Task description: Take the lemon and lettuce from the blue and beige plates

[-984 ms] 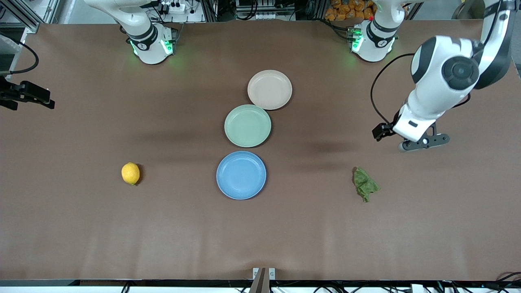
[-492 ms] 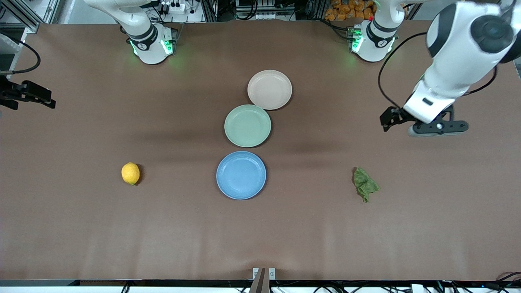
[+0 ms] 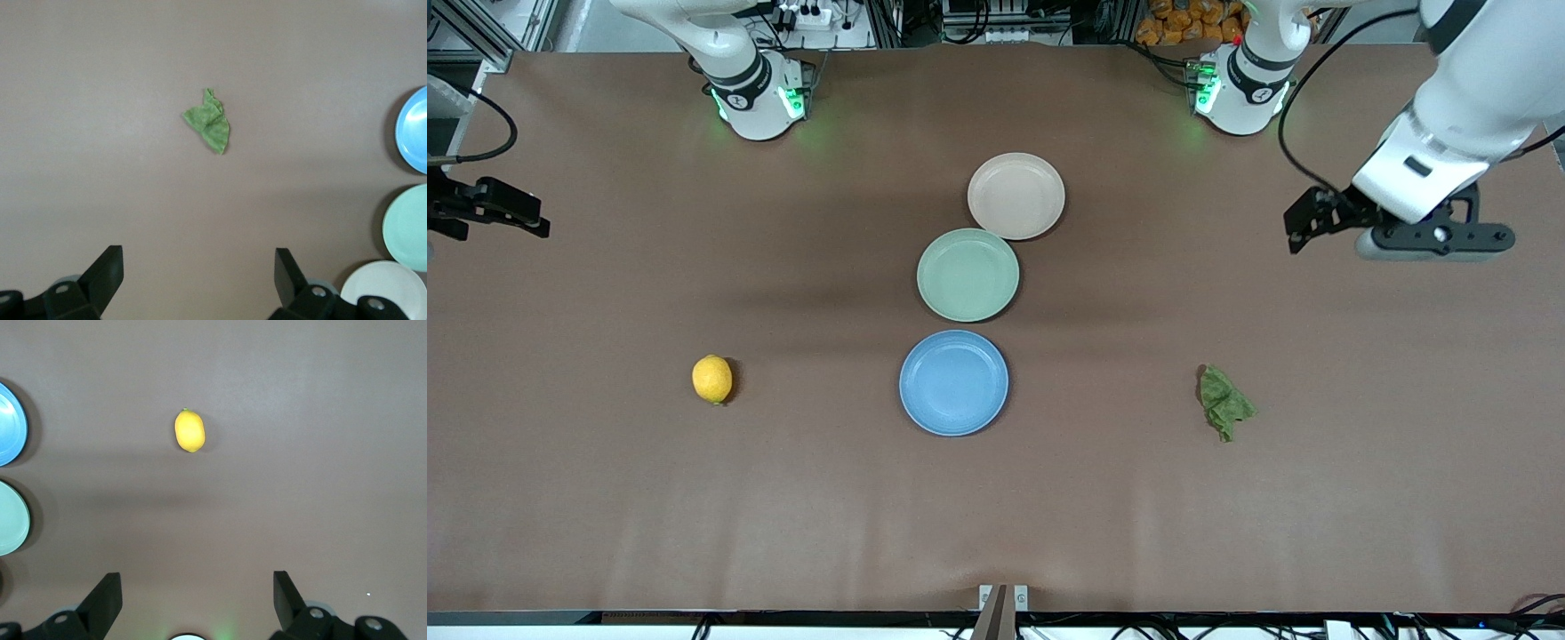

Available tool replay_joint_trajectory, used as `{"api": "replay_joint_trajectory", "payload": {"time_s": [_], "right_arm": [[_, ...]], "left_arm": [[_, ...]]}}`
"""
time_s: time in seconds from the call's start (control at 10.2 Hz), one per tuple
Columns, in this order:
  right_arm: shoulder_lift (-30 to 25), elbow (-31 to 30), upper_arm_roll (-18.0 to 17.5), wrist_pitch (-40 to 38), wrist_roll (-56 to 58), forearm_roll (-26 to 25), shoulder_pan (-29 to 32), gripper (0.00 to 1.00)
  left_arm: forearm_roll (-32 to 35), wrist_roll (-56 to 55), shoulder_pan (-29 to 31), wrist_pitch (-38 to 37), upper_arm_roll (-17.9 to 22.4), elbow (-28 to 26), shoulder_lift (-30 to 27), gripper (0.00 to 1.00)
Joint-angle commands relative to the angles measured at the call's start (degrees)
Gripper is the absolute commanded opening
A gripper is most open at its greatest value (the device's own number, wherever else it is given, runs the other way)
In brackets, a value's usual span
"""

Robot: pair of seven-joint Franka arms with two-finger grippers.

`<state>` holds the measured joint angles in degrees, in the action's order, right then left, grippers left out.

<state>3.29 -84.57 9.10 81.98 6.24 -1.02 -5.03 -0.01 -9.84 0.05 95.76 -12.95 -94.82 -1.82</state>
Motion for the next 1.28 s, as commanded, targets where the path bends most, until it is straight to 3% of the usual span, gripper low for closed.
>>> {"api": "replay_joint_trajectory", "payload": {"time_s": [0.0, 0.2, 1.18], "right_arm": [[0.2, 0.3, 0.0, -0.2, -1.0, -0.5, -0.3, 1.0], [0.2, 0.3, 0.0, -0.1, -1.0, -0.1, -0.2, 1.0], [0.2, 0.3, 0.0, -0.1, -1.0, -0.1, -0.1, 1.0]], "left_arm": [[-2.7, 4.6, -0.4, -6.1, 3.6, 5.4, 0.3, 1.0], [-2.6, 6.3, -0.6, -7.3, 5.6, 7.4, 0.3, 1.0], [-0.9, 5.1, -0.2, -5.7, 5.0, 7.7, 0.9, 1.0]]}}
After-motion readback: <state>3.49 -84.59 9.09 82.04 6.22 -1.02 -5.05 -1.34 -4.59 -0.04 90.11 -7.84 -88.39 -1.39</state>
